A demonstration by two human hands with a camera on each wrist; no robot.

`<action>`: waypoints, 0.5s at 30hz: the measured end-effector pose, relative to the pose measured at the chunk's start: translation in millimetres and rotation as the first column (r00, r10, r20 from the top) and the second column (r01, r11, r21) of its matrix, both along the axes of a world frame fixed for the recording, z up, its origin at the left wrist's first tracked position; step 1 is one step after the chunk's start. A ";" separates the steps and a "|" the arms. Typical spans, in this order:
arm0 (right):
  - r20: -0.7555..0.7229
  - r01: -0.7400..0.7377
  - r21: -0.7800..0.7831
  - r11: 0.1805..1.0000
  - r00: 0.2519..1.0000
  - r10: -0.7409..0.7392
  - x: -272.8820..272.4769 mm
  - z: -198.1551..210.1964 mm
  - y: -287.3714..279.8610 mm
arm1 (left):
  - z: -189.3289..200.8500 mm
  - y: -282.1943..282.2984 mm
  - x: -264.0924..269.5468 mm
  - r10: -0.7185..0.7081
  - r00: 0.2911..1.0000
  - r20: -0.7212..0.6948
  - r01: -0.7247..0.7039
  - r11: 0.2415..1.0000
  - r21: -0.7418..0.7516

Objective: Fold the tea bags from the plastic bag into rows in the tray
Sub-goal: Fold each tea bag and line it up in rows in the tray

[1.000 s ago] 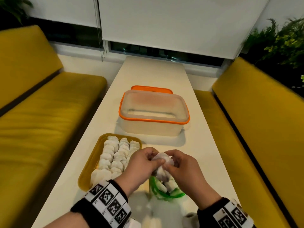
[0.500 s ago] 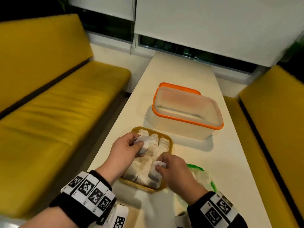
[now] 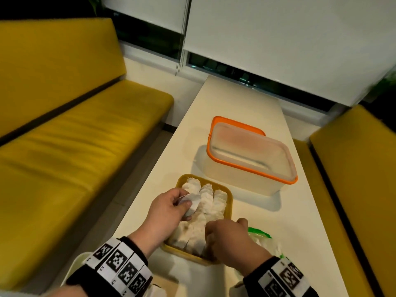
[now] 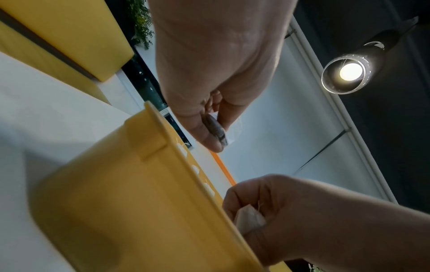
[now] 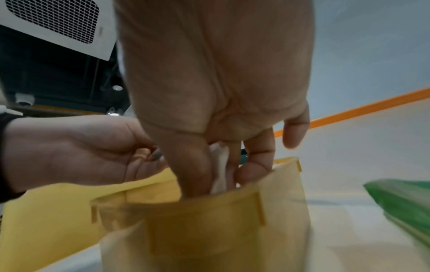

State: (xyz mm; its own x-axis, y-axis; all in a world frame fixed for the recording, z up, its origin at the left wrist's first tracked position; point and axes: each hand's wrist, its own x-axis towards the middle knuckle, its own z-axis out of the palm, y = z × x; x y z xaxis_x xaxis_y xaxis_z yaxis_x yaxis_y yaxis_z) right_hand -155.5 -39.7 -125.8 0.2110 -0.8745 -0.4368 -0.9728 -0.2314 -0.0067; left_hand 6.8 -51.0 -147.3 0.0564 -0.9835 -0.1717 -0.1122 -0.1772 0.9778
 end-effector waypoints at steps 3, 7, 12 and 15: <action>-0.083 -0.083 -0.014 0.996 0.993 0.081 3.9 0.2 0.0 | -1.8 1.0 -1.5 -0.020 1.000 -0.003 0.020 1.000 0.013; -0.139 -0.132 -0.161 0.978 0.984 0.110 8.7 -2.5 2.9 | -0.7 2.0 -6.3 -0.035 0.999 -0.004 0.035 0.999 0.034; -0.098 -0.106 -0.182 0.978 0.991 0.089 4.8 0.8 1.9 | 0.3 -1.2 -11.3 -0.065 0.998 -0.002 0.065 0.997 0.045; 0.018 0.009 -0.201 0.980 1.000 -0.005 -0.5 15.9 -7.6 | 0.8 -4.0 -12.1 -0.069 0.998 0.005 0.068 0.996 0.061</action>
State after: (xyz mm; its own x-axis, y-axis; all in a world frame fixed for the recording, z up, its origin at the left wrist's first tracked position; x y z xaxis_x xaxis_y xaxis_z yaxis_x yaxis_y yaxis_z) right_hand -156.0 -47.3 -109.9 0.2103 -0.9456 -0.2483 -0.9746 -0.2228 0.0228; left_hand -5.3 -55.0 -146.6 -0.0093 -0.9728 -0.2313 -0.1335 -0.2281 0.9645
